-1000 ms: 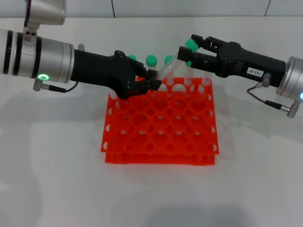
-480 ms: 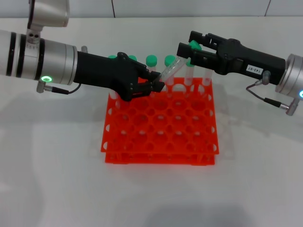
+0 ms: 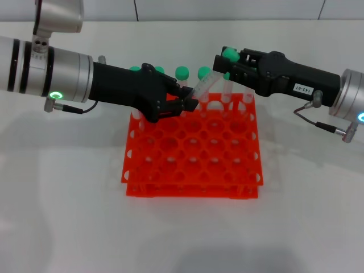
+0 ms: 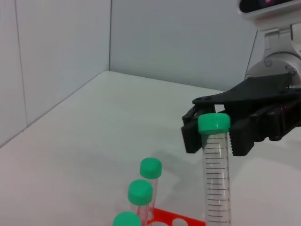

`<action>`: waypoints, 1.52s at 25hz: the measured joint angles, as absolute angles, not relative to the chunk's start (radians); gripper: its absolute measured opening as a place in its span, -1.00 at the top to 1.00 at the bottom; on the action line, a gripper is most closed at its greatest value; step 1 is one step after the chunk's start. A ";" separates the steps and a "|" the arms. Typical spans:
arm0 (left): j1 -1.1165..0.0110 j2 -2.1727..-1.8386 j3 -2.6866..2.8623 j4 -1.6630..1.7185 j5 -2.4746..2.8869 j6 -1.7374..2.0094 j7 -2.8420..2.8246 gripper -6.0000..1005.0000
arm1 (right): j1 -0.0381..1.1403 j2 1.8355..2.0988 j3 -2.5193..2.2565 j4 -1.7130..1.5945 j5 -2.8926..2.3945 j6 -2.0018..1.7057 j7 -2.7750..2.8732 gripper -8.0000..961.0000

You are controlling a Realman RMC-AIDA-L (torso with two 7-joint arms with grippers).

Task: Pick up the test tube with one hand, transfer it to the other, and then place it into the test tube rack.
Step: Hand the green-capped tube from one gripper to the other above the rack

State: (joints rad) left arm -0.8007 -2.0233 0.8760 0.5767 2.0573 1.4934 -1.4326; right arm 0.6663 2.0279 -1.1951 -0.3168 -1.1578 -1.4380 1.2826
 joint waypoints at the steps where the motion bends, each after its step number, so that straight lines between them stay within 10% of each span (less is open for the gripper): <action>1: -0.801 -2.023 0.876 0.577 2.057 1.494 -1.433 0.61 | 0.666 2.028 -1.195 -0.317 -1.158 -1.438 1.284 -0.11; 7: -0.800 -2.024 0.876 0.575 2.055 1.495 -1.433 0.61 | 0.665 2.028 -1.196 -0.315 -1.153 -1.442 1.285 0.47; 27: -0.792 -2.027 0.873 0.598 2.062 1.497 -1.523 0.47 | 0.660 2.028 -1.195 -0.321 -1.147 -1.456 1.285 0.45; 38: -0.686 -2.056 0.873 0.877 2.040 1.607 -1.673 -0.26 | 0.655 2.025 -1.204 -0.322 -1.148 -1.465 1.279 0.44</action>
